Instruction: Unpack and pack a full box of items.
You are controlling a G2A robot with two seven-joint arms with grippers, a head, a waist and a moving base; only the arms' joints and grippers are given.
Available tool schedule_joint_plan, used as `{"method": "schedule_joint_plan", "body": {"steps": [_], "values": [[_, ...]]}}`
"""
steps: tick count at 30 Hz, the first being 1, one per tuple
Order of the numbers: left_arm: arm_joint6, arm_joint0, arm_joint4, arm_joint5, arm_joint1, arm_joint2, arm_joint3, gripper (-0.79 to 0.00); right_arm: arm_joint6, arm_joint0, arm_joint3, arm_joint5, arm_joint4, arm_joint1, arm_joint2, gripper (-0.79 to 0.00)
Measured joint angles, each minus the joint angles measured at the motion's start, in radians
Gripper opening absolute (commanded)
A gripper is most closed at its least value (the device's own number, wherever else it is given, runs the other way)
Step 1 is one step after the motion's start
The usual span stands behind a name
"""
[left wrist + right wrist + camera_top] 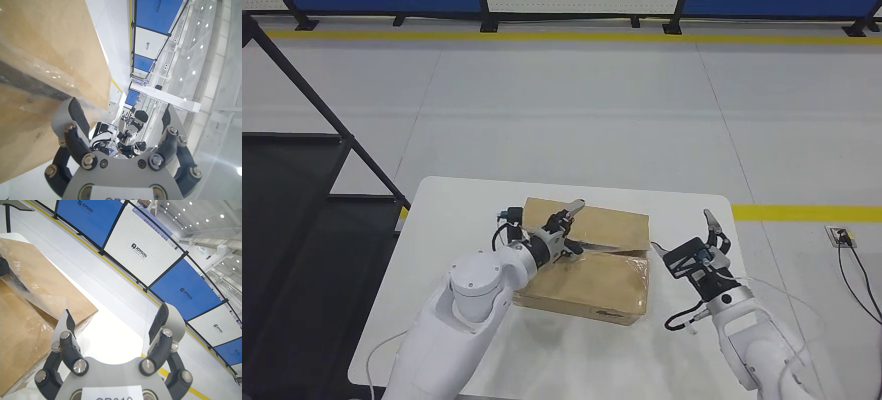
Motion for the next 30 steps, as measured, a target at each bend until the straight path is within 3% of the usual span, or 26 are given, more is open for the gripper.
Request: {"method": "schedule_joint_plan", "body": {"steps": [10,16,20,30], "values": [[0.005,-0.018,0.016,0.003,-0.012,0.042,0.02,0.0,0.005,0.009,-0.01,0.028,0.121,-0.009,0.013,0.0],[0.018,-0.016,0.011,-0.035,-0.019,0.054,0.018,0.0,0.005,0.032,-0.029,-0.216,0.328,-0.002,0.032,0.0],[0.039,0.013,-0.012,-0.076,-0.018,0.017,-0.027,0.0,0.069,0.029,-0.049,-0.283,0.5,0.001,0.081,0.0],[0.016,0.124,-0.053,-0.078,0.002,-0.115,-0.157,0.0,0.07,0.018,-0.069,-0.314,0.532,0.002,0.07,0.0]]}}
